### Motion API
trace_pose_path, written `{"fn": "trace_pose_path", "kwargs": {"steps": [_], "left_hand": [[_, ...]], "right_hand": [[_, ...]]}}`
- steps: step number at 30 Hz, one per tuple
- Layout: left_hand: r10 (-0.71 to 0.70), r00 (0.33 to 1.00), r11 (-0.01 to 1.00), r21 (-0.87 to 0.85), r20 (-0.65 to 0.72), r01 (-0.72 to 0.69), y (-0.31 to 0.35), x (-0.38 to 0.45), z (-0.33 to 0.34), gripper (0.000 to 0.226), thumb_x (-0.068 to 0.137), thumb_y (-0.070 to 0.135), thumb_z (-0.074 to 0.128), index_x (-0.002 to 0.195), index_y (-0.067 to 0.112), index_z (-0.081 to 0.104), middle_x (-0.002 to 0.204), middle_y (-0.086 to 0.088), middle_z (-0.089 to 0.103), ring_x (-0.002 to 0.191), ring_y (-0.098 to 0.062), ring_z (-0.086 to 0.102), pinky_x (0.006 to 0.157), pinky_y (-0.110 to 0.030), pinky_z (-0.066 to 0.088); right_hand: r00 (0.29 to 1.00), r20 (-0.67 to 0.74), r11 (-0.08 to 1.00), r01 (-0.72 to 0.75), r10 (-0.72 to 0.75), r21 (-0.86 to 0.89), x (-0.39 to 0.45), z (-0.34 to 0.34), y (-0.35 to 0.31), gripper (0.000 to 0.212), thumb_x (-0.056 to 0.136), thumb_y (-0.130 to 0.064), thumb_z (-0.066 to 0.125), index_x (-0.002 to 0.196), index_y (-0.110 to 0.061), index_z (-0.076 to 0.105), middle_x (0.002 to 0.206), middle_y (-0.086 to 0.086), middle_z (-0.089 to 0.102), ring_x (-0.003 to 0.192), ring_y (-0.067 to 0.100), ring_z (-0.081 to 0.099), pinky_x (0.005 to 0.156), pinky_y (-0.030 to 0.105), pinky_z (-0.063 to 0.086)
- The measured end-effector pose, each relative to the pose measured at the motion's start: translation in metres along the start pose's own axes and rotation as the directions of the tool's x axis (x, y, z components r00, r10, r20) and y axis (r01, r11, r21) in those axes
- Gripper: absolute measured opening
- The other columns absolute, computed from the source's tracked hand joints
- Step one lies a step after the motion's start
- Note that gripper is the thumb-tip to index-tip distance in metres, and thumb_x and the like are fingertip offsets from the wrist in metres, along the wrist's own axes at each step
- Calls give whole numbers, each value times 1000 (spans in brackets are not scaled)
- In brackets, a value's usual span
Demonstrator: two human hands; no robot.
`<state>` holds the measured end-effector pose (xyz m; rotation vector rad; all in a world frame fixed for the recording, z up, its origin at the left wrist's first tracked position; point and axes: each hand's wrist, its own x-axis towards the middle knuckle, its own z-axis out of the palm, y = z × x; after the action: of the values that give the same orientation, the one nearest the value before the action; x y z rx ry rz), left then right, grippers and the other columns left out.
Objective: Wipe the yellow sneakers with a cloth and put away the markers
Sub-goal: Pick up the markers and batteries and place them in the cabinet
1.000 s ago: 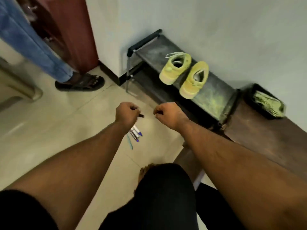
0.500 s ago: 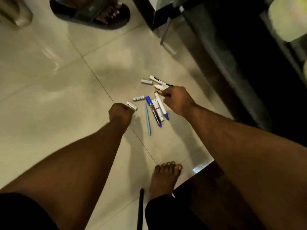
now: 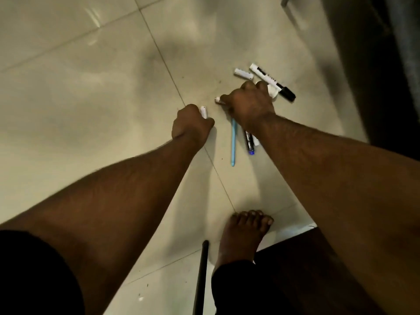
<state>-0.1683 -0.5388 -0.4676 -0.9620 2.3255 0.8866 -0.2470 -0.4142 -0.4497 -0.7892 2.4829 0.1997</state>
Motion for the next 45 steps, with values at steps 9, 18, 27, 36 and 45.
{"fn": "trace_pose_path", "kwargs": {"steps": [9, 18, 27, 36, 45], "left_hand": [[4, 997, 995, -95, 75, 3, -9, -24, 12, 25, 78, 23, 67, 76, 0, 59, 74, -12, 65, 65, -31, 63, 60, -38, 55], [227, 948, 735, -678, 223, -17, 77, -163, -20, 8, 83, 2, 66, 75, -1, 68, 69, -17, 63, 63, -25, 65, 67, -34, 57], [588, 635, 739, -651, 501, -171, 207, -383, -110, 12, 89, 5, 62, 77, 7, 62, 58, -2, 62, 55, -13, 61, 63, -24, 57], [430, 484, 902, -343, 762, -260, 190, -584, -41, 17, 94, 8, 56, 77, 10, 58, 68, -5, 54, 46, -8, 50, 41, -17, 45], [271, 638, 963, -201, 720, -182, 160, -615, 132, 10, 86, -3, 66, 77, 0, 61, 63, -10, 51, 37, -10, 41, 36, -14, 37]], "right_hand": [[928, -127, 890, -287, 350, 353, -22, 23, -28, 17, 90, -13, 52, 95, -24, 64, 99, -2, 66, 113, 24, 43, 86, 40, 26], [603, 302, -84, -362, 739, 929, -175, -49, 28, 8, 73, -24, 75, 81, -25, 72, 88, -4, 72, 90, 23, 63, 88, 36, 47], [316, 422, -486, 160, 850, 859, -439, -152, 29, 30, 69, -4, 80, 55, -17, 57, 66, 4, 57, 62, 16, 50, 59, 28, 42], [186, 593, -621, 174, 783, 765, -695, -109, 11, 15, 75, -5, 76, 88, -8, 70, 70, 2, 58, 54, 10, 43, 44, 18, 34], [167, 784, -801, 167, 597, 575, -750, 33, 32, 12, 86, -1, 64, 92, -10, 67, 84, 4, 59, 61, 9, 44, 60, 26, 40]]}}
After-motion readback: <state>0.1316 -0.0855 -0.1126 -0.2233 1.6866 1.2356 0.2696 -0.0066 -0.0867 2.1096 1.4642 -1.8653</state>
